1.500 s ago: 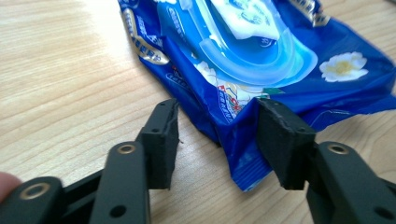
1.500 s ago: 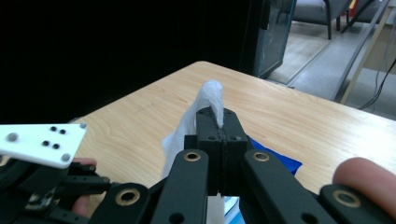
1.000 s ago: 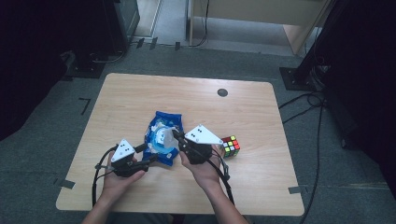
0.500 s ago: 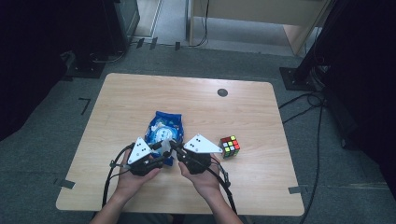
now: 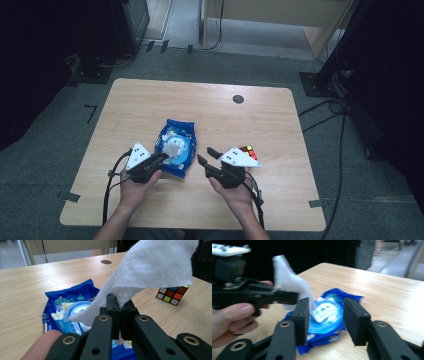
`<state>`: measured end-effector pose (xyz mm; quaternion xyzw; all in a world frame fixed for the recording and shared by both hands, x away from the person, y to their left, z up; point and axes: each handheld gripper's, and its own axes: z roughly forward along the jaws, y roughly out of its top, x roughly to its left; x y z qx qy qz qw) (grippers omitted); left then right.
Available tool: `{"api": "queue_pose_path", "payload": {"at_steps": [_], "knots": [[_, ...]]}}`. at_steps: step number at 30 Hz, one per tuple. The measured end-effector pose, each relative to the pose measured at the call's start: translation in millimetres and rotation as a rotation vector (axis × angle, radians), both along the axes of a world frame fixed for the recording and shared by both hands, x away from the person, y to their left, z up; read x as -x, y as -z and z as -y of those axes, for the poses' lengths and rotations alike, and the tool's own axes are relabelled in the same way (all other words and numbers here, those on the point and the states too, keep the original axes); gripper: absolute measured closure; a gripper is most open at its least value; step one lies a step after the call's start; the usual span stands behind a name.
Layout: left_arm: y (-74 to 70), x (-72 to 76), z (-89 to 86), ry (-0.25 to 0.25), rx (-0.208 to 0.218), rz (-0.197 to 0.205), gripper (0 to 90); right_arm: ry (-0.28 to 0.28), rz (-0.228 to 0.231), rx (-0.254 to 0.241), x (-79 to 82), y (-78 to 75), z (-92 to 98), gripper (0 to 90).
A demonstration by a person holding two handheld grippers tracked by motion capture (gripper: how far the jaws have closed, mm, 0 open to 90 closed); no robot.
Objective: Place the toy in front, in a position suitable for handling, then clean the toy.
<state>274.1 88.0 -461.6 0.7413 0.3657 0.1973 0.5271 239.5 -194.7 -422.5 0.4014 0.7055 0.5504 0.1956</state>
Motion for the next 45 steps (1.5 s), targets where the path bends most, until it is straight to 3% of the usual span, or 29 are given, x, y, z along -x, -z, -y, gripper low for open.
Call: {"api": "queue_pose_path", "payload": {"at_steps": [1,3,4,5,6,7,9,10,11,14,15,17,23,28,29,34,37,42,45], "knots": [[0.4,0.2,-0.7,-0.002,0.002,-0.001,88.4,0.0,0.0,0.0,0.0,0.0,0.0,53.6],[1.2,0.3,-2.3,-0.004,0.009,-0.004,88.4,0.062,0.018,0.025,1.0,2.1,13.3,48.3],[1.7,0.1,-3.1,-0.003,0.007,-0.002,88.4,0.129,0.014,0.024,2.0,5.4,28.2,39.2],[1.7,0.1,-3.1,-0.003,0.007,-0.002,88.4,0.129,0.014,0.024,2.0,5.4,28.2,39.2],[1.6,0.0,-3.7,-0.004,0.005,-0.001,88.4,0.168,0.015,0.027,2.5,8.0,36.5,35.1],[1.3,0.0,-5.2,-0.001,0.011,0.003,88.4,0.246,0.03,0.065,3.1,15.1,53.2,30.0],[1.3,-0.1,-5.9,-0.002,0.014,0.004,88.3,0.273,0.027,0.083,3.2,19.6,61.0,26.6],[1.5,-0.1,-6.3,-0.004,0.015,0.002,88.3,0.295,0.018,0.087,3.0,24.7,68.3,24.1],[1.8,0.0,-6.8,-0.002,0.015,0.002,88.2,0.316,-0.01,0.075,1.7,36.0,80.3,14.4],[4.6,0.7,-6.2,0.003,0.007,0.0,88.0,0.355,-0.047,0.079,-2.5,49.3,87.4,10.5],[6.3,0.9,-5.3,0.003,0.004,-0.003,88.0,0.383,-0.105,0.078,-7.9,62.8,90.8,8.2],[6.5,1.2,-5.2,0.005,0.003,-0.004,87.9,0.391,-0.127,0.085,-10.8,68.2,91.3,7.6],[5.9,2.0,-6.2,0.015,0.013,0.002,88.5,0.422,-0.258,0.097,-27.4,90.9,91.6,12.9],[6.6,0.7,-6.4,0.021,0.02,-0.004,88.8,0.437,-0.278,0.125,-32.4,93.0,89.2,19.1],[6.2,0.3,-6.9,0.019,0.024,-0.006,88.8,0.435,-0.291,0.152,-34.2,95.2,86.1,20.5],[4.4,-1.1,-10.4,0.007,0.032,0.001,88.7,0.448,-0.288,0.191,-34.8,96.0,82.5,28.1],[4.4,-0.9,-11.7,0.005,0.032,0.004,88.8,0.462,-0.259,0.209,-33.0,95.2,80.3,34.2],[1.0,-2.3,-11.6,0.008,0.039,0.017,89.0,0.441,-0.239,0.199,-30.7,93.1,79.5,34.5],[1.4,-3.9,-11.3,0.011,0.038,0.017,89.1,0.384,-0.218,0.15,-25.7,84.8,74.7,34.5]]}}
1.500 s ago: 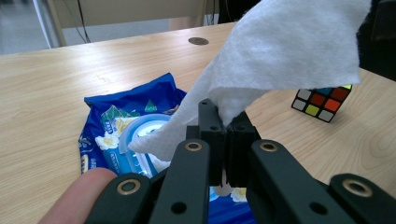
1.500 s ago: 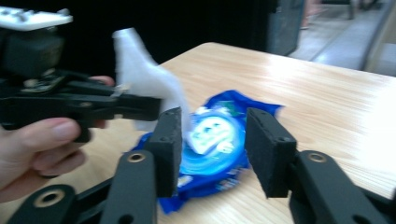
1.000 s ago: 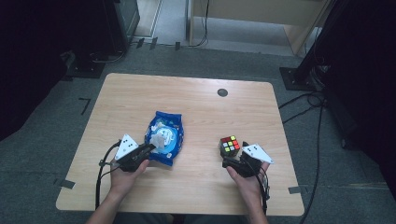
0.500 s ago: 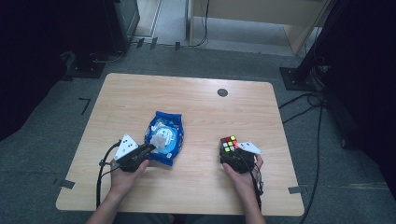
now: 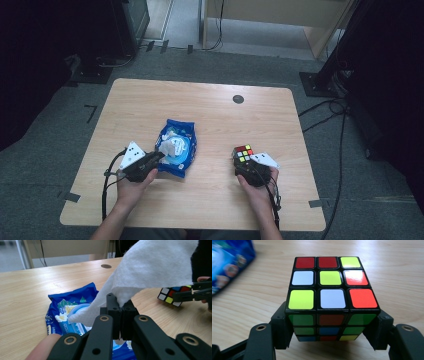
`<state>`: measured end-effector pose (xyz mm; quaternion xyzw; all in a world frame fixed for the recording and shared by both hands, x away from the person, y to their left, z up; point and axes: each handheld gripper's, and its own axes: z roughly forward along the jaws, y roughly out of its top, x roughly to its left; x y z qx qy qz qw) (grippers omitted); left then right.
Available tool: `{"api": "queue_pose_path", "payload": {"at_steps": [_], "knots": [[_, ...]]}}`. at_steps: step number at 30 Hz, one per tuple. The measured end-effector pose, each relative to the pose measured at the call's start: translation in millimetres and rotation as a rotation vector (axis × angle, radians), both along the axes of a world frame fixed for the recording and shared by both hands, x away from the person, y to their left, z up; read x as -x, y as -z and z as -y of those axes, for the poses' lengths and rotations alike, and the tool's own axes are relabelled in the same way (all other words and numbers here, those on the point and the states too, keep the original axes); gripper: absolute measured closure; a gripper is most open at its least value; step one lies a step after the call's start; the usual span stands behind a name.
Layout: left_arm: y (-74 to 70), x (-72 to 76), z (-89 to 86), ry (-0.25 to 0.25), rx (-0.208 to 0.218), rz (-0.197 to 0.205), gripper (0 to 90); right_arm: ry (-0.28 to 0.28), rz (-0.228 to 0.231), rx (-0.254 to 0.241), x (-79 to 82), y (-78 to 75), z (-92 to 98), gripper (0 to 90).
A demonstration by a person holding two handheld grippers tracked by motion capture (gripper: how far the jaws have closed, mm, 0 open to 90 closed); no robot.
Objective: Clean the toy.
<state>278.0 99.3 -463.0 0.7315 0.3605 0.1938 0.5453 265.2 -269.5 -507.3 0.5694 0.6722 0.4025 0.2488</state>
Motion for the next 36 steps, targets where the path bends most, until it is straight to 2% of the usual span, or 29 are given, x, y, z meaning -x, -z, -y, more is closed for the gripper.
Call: {"api": "queue_pose_path", "payload": {"at_steps": [5,6,7,8,9,10,11,12,13,14,15,16,18,22,24,27,30,36], "knots": [[3.0,0.2,1.2,-0.004,0.003,-0.016,89.2,-0.125,0.05,-0.012,5.4,-13.9,-20.9,34.5],[3.0,0.2,1.2,-0.004,0.003,-0.016,89.2,-0.125,0.05,-0.012,5.4,-13.9,-20.9,34.5],[2.0,1.6,2.0,-0.007,-0.003,-0.01,89.2,-0.174,0.061,-0.012,7.7,-18.7,-32.9,34.5],[2.0,1.6,2.0,-0.007,-0.003,-0.01,89.2,-0.174,0.061,-0.012,7.7,-18.7,-32.9,34.5],[1.2,2.0,2.2,-0.012,-0.002,-0.007,89.2,-0.203,0.063,-0.012,9.2,-20.2,-39.2,34.5],[-0.3,2.8,2.8,-0.016,0.004,-0.004,89.2,-0.259,0.065,-0.003,13.3,-21.8,-52.7,34.5],[-0.3,2.8,2.8,-0.016,0.004,-0.004,89.2,-0.259,0.065,-0.003,13.3,-21.8,-52.7,34.5],[-1.0,5.0,5.0,-0.006,0.001,0.001,89.2,-0.319,0.068,0.0,18.1,-22.6,-65.4,34.5],[-1.0,5.0,5.0,-0.006,0.001,0.001,89.2,-0.319,0.068,0.0,18.1,-22.6,-65.4,34.5],[-1.3,8.1,9.2,0.008,-0.008,0.008,89.3,-0.366,0.064,0.007,21.8,-23.8,-77.5,34.5],[-1.3,8.1,9.2,0.008,-0.008,0.008,89.2,-0.366,0.064,0.007,21.8,-23.8,-77.5,34.5],[-1.6,9.5,11.8,0.019,-0.015,0.015,89.2,-0.402,0.06,0.002,24.4,-25.3,-87.2,34.5],[-2.8,12.8,18.6,0.029,-0.043,0.03,89.2,-0.433,0.056,0.004,26.1,-26.3,-95.7,34.5],[-2.0,15.0,26.0,0.052,-0.046,0.021,89.2,-0.473,0.05,0.003,30.3,-26.7,-107.1,34.5],[0.0,18.4,35.9,0.083,-0.068,0.023,89.2,-0.5,0.047,0.021,34.6,-27.8,-116.6,34.5],[0.8,20.1,42.2,0.102,-0.079,0.026,89.2,-0.513,0.049,0.025,37.1,-30.0,-120.1,34.5],[0.4,22.8,49.1,0.109,-0.096,0.032,89.2,-0.508,0.045,0.031,37.9,-30.8,-119.2,34.5],[-1.9,24.9,50.3,0.106,-0.091,0.042,89.1,-0.492,0.036,0.031,37.1,-31.0,-114.7,34.5]]}}
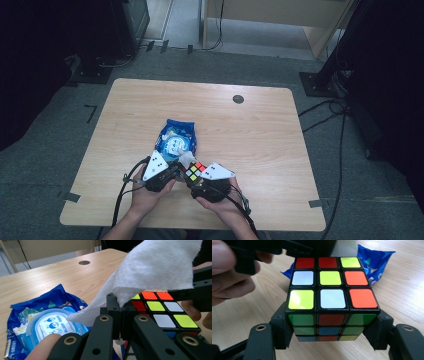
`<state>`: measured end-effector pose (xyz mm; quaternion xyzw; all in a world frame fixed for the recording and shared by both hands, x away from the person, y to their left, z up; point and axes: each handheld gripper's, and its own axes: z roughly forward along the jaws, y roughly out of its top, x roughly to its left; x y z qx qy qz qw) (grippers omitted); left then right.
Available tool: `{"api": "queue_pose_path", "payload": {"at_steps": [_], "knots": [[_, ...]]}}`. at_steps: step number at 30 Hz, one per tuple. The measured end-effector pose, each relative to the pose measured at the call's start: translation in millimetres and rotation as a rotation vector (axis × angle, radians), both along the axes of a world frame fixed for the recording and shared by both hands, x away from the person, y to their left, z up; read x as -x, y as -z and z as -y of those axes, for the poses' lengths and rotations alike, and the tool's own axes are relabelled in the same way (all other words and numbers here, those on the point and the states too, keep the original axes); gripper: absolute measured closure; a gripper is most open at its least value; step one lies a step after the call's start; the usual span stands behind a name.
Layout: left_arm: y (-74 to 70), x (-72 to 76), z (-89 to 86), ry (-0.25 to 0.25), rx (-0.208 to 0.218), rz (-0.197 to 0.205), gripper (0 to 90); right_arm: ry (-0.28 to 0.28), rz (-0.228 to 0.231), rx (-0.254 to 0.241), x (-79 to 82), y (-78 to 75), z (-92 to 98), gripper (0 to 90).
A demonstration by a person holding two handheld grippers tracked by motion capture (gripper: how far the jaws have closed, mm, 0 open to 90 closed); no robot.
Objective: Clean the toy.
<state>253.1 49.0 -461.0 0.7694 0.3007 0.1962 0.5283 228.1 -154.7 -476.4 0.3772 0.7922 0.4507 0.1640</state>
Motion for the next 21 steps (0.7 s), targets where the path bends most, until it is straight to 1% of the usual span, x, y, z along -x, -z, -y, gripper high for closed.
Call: {"api": "queue_pose_path", "payload": {"at_steps": [3,5,7,11,12,15,16,17,19,20,21], "knots": [[-3.3,1.1,-1.2,0.007,0.004,0.008,89.0,0.007,-0.003,0.003,-1.9,0.4,1.3,34.5],[-3.5,1.7,-1.3,0.014,0.009,0.006,88.9,0.004,-0.001,0.01,-3.0,1.2,0.3,34.5],[-3.5,3.4,-1.0,0.023,0.003,0.014,88.8,0.003,-0.006,0.01,-3.2,1.4,-0.4,34.5],[-2.1,3.8,-1.5,0.042,0.003,0.0,88.3,-0.007,-0.005,0.017,-5.0,3.9,-3.5,34.5],[-1.1,3.2,-1.1,0.063,0.002,-0.014,88.1,-0.01,-0.01,0.023,-5.5,4.9,-4.0,34.5],[0.5,3.7,0.6,0.076,-0.009,-0.015,87.8,-0.014,-0.016,0.025,-6.8,6.9,-5.1,34.5],[1.7,4.4,2.3,0.089,-0.015,-0.023,87.7,-0.015,-0.014,0.03,-8.0,8.6,-6.4,34.5],[1.7,4.4,2.3,0.089,-0.015,-0.023,87.7,-0.015,-0.014,0.03,-8.0,8.6,-6.4,34.5],[3.0,6.8,7.4,0.115,-0.021,-0.018,87.5,-0.019,-0.02,0.027,-8.4,9.9,-8.1,34.5],[3.0,6.8,7.4,0.115,-0.021,-0.018,87.5,-0.019,-0.02,0.027,-8.4,9.9,-8.1,34.5],[3.3,7.6,9.0,0.125,-0.018,-0.022,87.5,-0.014,-0.014,0.032,-8.2,10.0,-8.6,34.5]]}}
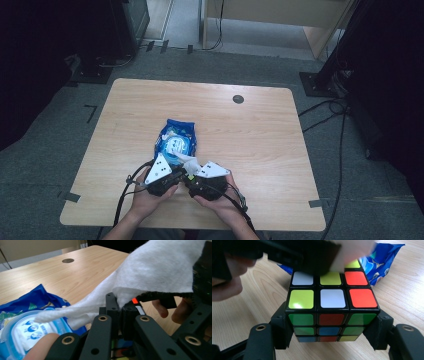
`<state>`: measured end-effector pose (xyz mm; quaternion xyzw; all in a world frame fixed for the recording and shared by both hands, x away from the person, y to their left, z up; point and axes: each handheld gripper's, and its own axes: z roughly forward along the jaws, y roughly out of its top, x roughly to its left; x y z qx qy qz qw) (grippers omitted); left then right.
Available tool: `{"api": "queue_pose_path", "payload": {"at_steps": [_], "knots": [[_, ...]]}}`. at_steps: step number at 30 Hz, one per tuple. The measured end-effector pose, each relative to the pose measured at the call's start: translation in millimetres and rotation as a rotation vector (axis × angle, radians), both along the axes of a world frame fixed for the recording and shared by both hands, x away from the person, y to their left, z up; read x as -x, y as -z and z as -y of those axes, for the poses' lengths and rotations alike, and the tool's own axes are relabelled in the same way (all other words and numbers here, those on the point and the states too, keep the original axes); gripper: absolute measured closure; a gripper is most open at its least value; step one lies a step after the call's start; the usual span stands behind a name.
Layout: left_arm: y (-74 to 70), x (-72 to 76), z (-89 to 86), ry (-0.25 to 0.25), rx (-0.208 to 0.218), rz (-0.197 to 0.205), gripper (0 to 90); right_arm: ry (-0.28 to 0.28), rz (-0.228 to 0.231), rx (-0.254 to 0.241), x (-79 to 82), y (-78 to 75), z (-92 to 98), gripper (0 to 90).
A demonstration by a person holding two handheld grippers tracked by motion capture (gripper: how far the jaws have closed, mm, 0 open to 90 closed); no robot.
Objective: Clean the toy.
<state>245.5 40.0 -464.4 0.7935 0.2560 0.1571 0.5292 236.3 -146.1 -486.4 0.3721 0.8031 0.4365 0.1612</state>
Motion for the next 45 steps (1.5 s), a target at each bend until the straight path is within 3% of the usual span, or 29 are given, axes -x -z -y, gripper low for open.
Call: {"api": "queue_pose_path", "payload": {"at_steps": [5,8,9,10,11,15,18,21,22,23,24,27,34,38,41,45], "knots": [[0.3,2.3,4.3,0.041,0.042,-0.042,86.6,0.013,0.008,-0.004,0.3,0.0,-0.2,34.5],[0.6,-3.1,0.2,0.085,0.124,-0.127,86.1,0.021,0.017,-0.02,0.9,-0.8,0.7,34.5],[1.4,-7.9,-3.8,0.101,0.178,-0.188,86.1,0.024,0.02,-0.029,1.6,-1.8,1.5,34.5],[1.4,-7.9,-3.8,0.101,0.178,-0.188,86.2,0.024,0.02,-0.029,1.6,-1.8,1.5,34.5],[1.8,-11.1,-6.4,0.117,0.212,-0.23,86.3,0.026,0.027,-0.031,2.4,-2.5,2.2,34.5],[0.8,-10.3,-6.0,0.155,0.229,-0.255,86.5,0.036,0.038,-0.04,2.5,-3.7,4.9,34.5],[0.8,-9.8,-5.6,0.15,0.218,-0.241,86.4,0.036,0.042,-0.04,2.3,-3.9,5.9,34.5],[-0.3,-9.8,-7.4,0.083,0.173,-0.198,87.1,0.043,0.056,-0.017,2.9,-2.4,5.0,34.5],[-1.1,-12.0,-11.7,0.035,0.156,-0.186,87.3,0.04,0.061,-0.014,3.3,-2.1,5.0,34.6],[-1.1,-12.0,-11.7,0.035,0.156,-0.186,87.5,0.04,0.061,-0.014,3.3,-2.1,5.0,34.6],[-2.0,-15.0,-16.6,-0.011,0.154,-0.185,87.5,0.035,0.064,-0.015,3.9,-2.8,5.0,34.6],[-2.7,-16.7,-19.8,-0.03,0.161,-0.193,87.6,0.032,0.071,-0.02,4.4,-3.5,4.7,34.6],[-1.7,-4.8,-0.3,0.05,0.155,-0.183,86.9,0.009,0.071,-0.007,7.0,-1.1,-2.9,34.6],[-1.8,-7.6,-4.1,0.021,0.158,-0.183,87.2,0.01,0.074,-0.007,7.6,-1.5,-2.8,34.6],[-1.4,-15.8,-16.5,-0.047,0.169,-0.207,87.7,0.027,0.075,-0.015,7.2,-3.2,1.7,34.6],[-1.9,-13.4,-14.2,-0.026,0.18,-0.205,87.6,0.032,0.074,-0.024,6.7,-3.6,2.3,34.6]]}}
